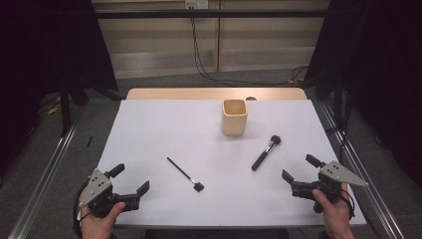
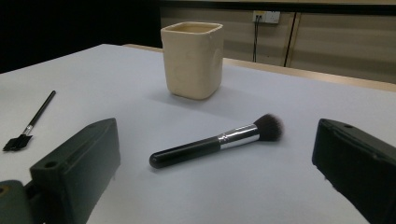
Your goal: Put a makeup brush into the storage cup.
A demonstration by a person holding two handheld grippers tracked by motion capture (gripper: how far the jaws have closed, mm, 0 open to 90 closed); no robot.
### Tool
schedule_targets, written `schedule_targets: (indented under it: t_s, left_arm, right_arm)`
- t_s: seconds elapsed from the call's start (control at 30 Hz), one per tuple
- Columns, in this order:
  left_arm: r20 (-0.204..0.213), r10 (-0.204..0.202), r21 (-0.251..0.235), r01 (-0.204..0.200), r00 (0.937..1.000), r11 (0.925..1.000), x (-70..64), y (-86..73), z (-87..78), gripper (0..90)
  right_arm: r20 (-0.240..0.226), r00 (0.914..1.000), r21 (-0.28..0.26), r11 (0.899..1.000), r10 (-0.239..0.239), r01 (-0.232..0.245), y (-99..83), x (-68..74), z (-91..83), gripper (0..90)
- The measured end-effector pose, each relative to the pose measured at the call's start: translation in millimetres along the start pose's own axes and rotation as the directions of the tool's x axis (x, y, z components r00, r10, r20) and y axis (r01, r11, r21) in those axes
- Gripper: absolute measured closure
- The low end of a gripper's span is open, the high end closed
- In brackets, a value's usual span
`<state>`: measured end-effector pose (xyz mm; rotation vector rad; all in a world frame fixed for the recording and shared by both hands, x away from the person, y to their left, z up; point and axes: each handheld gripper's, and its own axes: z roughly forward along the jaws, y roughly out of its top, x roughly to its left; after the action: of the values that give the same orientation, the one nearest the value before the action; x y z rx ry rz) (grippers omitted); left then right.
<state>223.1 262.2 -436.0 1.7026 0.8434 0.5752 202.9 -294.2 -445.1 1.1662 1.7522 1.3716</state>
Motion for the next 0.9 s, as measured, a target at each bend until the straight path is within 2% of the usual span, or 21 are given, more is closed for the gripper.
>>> schedule_targets:
  t_s: [0.13,0.23,0.37,0.57,0.9]
  left_arm:
    - [-0.003,0.002,0.004,-0.002,1.0000,1.0000,-0.6,0.7,0.5,2.3]
    - [0.013,0.012,0.013,-0.012,0.9998,0.9998,-2.8,0.7,0.8,2.3]
    - [0.048,0.003,0.008,-0.004,0.9989,1.0000,-6.2,2.0,1.6,2.5]
    - [0.062,-0.005,0.006,0.004,0.9981,1.0000,-5.8,4.9,4.9,2.6]
    - [0.077,0.053,-0.020,-0.052,0.9956,0.9985,-13.6,21.9,17.2,2.6]
  right_arm:
    - [-0.007,1.0000,0.002,1.000,0.004,-0.004,-0.4,-0.6,1.1,1.0]
    - [-0.020,0.9998,-0.008,1.000,0.006,-0.006,0.0,-0.4,-0.1,0.9]
    - [-0.031,0.9995,-0.011,1.000,0.006,-0.006,-0.2,1.2,-1.0,0.8]
    - [-0.039,0.9992,-0.007,1.000,0.005,-0.006,-0.1,2.7,-0.1,0.7]
    - [-0.034,0.9994,-0.006,1.000,0.008,-0.008,0.1,4.7,-0.4,0.7]
